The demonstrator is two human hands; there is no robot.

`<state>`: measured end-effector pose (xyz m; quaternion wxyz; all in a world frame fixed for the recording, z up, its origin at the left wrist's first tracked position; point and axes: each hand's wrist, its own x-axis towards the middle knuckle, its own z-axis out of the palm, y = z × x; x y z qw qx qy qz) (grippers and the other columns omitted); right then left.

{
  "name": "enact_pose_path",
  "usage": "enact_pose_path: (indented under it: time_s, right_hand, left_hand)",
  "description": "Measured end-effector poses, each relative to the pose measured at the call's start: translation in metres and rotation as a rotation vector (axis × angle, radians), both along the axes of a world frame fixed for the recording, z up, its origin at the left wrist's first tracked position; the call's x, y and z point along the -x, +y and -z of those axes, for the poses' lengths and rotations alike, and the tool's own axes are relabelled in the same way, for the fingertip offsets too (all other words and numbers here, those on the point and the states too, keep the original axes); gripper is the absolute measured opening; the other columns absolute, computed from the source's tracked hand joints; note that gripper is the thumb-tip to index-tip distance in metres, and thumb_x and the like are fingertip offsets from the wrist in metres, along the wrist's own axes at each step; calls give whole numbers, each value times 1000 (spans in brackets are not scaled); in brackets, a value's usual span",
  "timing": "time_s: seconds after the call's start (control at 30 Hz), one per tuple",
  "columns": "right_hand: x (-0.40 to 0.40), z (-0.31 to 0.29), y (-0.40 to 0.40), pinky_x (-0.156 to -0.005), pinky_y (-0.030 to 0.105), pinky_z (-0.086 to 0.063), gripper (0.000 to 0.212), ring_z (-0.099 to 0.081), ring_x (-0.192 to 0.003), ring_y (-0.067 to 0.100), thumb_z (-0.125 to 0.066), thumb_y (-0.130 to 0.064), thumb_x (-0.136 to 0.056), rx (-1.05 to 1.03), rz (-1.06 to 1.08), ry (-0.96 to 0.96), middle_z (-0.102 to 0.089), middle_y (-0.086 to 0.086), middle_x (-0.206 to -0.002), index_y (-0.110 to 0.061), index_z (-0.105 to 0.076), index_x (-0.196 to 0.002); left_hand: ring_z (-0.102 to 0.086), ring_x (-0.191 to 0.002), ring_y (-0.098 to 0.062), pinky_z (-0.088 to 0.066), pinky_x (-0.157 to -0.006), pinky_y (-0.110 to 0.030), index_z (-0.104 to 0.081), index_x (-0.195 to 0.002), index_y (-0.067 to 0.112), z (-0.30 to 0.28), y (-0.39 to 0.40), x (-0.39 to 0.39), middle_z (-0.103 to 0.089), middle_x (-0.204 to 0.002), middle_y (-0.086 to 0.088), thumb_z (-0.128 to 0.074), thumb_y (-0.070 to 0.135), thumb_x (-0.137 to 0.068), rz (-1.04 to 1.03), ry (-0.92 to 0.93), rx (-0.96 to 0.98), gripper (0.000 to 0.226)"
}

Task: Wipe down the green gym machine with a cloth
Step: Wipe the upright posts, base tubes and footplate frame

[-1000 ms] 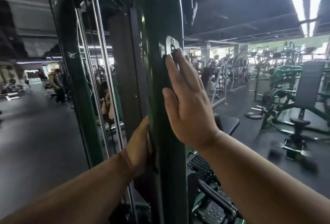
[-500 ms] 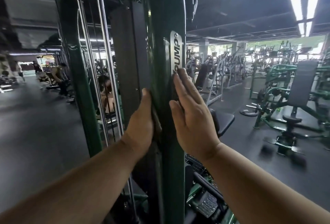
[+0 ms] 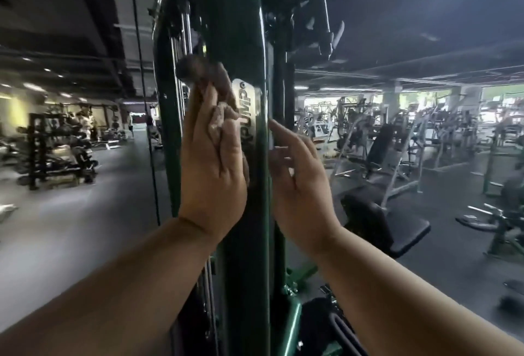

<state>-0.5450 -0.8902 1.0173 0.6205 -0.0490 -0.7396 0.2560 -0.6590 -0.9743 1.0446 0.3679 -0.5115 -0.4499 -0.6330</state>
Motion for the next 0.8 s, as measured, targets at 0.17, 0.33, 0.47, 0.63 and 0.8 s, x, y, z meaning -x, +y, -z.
enact_pose_path:
  time_s: [0.17, 0.33, 0.47, 0.63, 0.8]
  right_hand:
    - [-12, -23, 0, -114, 51, -46, 37, -62, -131, 20, -48, -23, -110, 227, -605, -12, -68, 2, -136, -18, -57, -145]
    - [-17, -33, -4, -95, 36, -57, 28, -69, -110, 22, -48, -18, -112, 470, -853, 17, -70, 16, -121, -15, -51, -140]
    - [-21, -54, 4, -79, 46, -55, 13, -70, -89, 26, -70, -24, -101, 547, -779, 26, -72, 14, -100, -17, -61, -109]
    - [-14, -85, 15, -73, 61, -60, 12, -72, -86, 43, -69, -25, -96, 517, -529, 110, -74, 15, -91, -17, -61, -95]
    - [0, -124, 24, -87, 50, -58, 20, -67, -99, 19, -57, -26, -95, 211, -184, 180, -65, -2, -114, -35, -63, -111]
  left_hand:
    - [-66, -102, -12, -53, -91, -22, -54, -148, 12, -6, 2, -57, -68, -116, 2, -39, 37, -111, 482, -255, 195, 46]
    - [-51, -142, -11, -34, -124, -40, -54, -150, 16, -21, 6, -78, -60, -149, -2, -32, 52, -108, 629, -476, 355, 60]
    - [-47, -148, -16, -30, -128, -41, -42, -159, 9, -39, 1, -82, -53, -158, -7, -34, 57, -104, 645, -517, 397, 73]
    - [-50, -145, -16, -35, -124, -38, -57, -147, 18, -47, -3, -80, -63, -147, -6, -31, 42, -110, 505, -338, 484, 51]
    - [-41, -139, -8, -29, -119, -20, -54, -148, 27, -57, -14, -54, -50, -147, 8, -44, 35, -102, -215, -165, 369, 48]
